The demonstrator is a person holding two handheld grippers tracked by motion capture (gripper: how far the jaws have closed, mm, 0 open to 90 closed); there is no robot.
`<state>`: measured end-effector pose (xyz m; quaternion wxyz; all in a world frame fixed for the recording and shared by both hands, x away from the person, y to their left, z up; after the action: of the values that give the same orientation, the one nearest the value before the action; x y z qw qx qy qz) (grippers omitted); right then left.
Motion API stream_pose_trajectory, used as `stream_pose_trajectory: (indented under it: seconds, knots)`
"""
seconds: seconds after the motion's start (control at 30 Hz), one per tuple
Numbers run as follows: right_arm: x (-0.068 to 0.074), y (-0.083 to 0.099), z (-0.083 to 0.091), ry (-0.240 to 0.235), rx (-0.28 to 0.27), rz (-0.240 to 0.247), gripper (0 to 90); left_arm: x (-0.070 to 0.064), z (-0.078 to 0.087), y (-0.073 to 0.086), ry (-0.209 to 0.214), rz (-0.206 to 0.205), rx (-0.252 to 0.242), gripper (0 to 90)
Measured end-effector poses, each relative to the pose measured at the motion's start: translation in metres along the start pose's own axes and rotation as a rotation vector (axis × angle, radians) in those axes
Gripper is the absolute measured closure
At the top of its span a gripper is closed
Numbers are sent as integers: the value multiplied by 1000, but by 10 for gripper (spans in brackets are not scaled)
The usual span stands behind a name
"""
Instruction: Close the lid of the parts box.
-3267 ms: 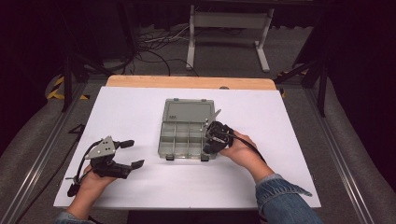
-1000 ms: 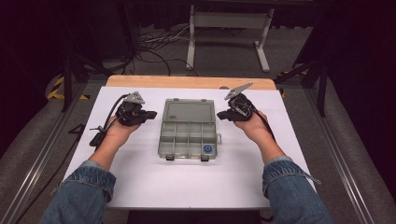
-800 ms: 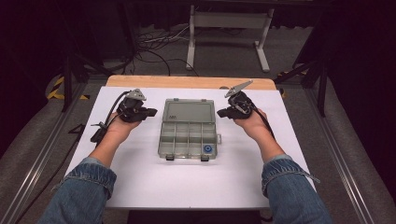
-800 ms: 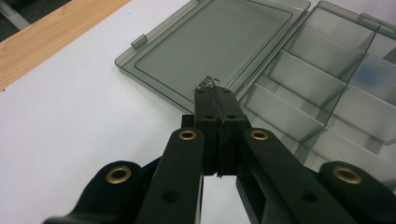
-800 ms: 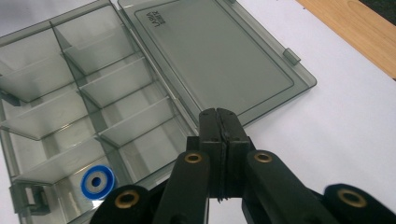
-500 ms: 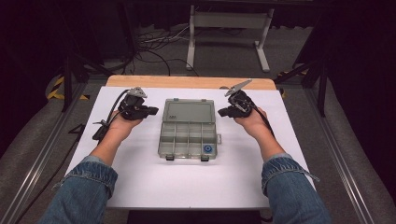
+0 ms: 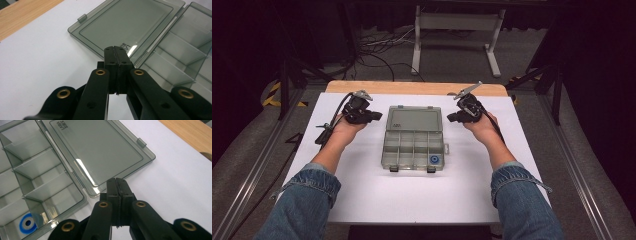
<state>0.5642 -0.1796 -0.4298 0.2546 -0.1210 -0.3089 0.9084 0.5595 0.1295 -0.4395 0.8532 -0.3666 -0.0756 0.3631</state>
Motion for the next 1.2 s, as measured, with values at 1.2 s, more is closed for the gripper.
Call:
stream_pose_trajectory:
  seconds: [1.2]
  knots:
    - [-10,20,-48,-24,122,-83,897,15,-52,21,-23,40,150,891]
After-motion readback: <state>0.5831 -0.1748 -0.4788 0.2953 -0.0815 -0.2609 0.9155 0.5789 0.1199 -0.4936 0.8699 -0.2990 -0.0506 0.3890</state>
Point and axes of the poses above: each handheld gripper's, and its own axes: z roughly backward along the jaws, y roughly out of its underside, x roughly to its left, the point moved 7 cm from there along -z, roughly forward along the jaws, and after that the axes turned 6 degrees about z, right-handed, at the moved point
